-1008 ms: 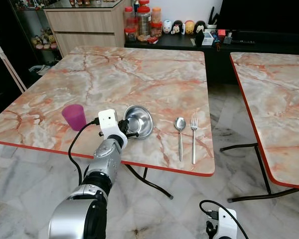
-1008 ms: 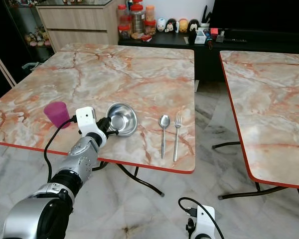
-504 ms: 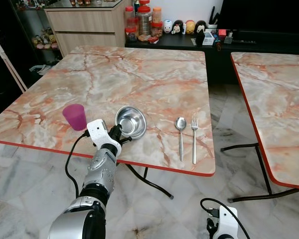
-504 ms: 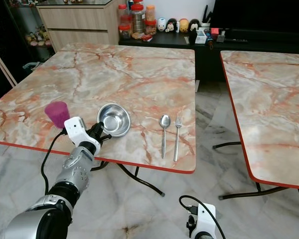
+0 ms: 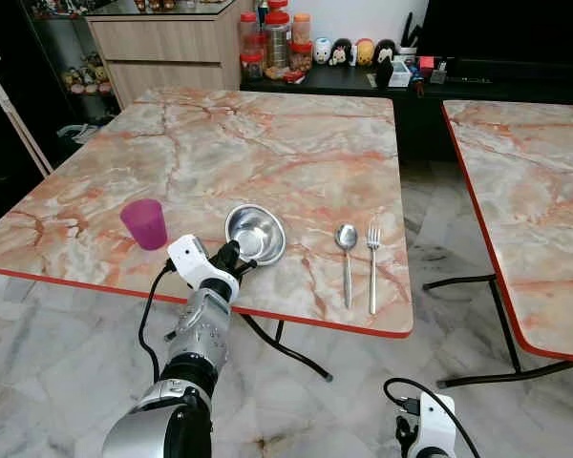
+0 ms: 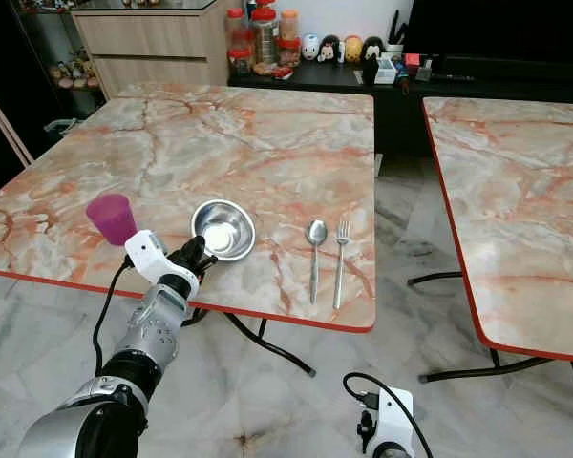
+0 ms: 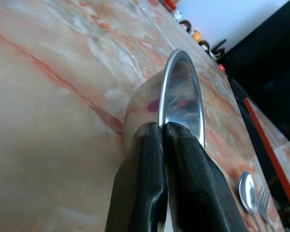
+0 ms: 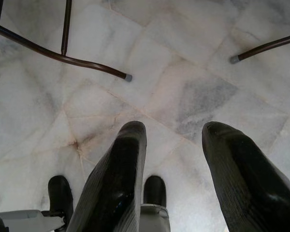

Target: Setting the table

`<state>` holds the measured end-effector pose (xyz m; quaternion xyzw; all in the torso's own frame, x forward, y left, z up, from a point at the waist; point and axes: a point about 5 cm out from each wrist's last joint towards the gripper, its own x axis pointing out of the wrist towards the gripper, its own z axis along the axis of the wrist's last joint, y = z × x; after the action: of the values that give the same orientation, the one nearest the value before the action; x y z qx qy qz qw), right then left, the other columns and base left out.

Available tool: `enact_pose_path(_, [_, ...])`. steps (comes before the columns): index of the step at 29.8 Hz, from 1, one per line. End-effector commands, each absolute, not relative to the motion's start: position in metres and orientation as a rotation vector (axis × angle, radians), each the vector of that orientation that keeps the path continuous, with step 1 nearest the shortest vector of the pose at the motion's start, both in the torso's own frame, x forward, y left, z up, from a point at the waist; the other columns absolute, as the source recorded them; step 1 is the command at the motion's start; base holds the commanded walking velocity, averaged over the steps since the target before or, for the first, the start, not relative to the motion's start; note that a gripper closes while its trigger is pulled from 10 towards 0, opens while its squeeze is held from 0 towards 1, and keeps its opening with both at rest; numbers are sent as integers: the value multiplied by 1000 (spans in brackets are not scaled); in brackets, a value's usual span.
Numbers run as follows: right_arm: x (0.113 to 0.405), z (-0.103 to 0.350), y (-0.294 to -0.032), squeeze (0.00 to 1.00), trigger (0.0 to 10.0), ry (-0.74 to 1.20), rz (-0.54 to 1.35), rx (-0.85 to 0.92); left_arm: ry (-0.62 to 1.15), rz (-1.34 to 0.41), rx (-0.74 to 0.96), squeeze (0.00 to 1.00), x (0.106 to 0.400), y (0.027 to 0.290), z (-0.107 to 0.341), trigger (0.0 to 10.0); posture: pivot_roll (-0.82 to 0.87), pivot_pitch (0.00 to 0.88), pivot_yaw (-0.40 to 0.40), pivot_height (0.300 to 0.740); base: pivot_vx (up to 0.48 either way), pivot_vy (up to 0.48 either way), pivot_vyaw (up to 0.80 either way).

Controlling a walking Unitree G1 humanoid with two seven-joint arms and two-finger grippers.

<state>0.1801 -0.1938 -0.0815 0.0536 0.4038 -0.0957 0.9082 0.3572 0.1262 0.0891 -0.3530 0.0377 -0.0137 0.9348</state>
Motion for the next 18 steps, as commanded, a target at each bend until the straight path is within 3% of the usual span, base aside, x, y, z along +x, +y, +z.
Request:
enact_pose_path(1, [180, -81, -194, 0, 10000, 827, -203, 122, 65, -9, -754, 0, 357, 131, 89, 0, -7, 0, 18, 740, 0, 0, 0])
enact_pose_path(7, [183, -80, -195, 0, 10000, 816, -205, 124, -4, -18, -797, 0, 359, 135, 98, 0, -9, 0, 17, 740, 0, 0, 0])
enact_pose_path(8, [184, -79, -195, 0, 10000, 812, -205, 125, -5, -26, -735, 0, 358, 134, 98, 7255, -7, 0, 17, 740, 0, 0, 0])
enact_pose_path(9, [184, -79, -195, 0, 10000, 812, -205, 125, -5, -26, -735, 0, 358, 134, 98, 7255, -7, 0, 17, 740, 0, 0, 0])
enact_pose_path(10, [185, -79, -195, 0, 10000, 810, -204, 127, 4, -27, -709, 0, 356, 134, 95, 10000, -7, 0, 17, 740, 0, 0, 0])
enact_pose_path(18, [189, -77, -193, 0, 10000, 789, -195, 138, 62, 8, -851, 0, 352, 133, 82, 10000, -8, 0, 15, 740, 0, 0, 0])
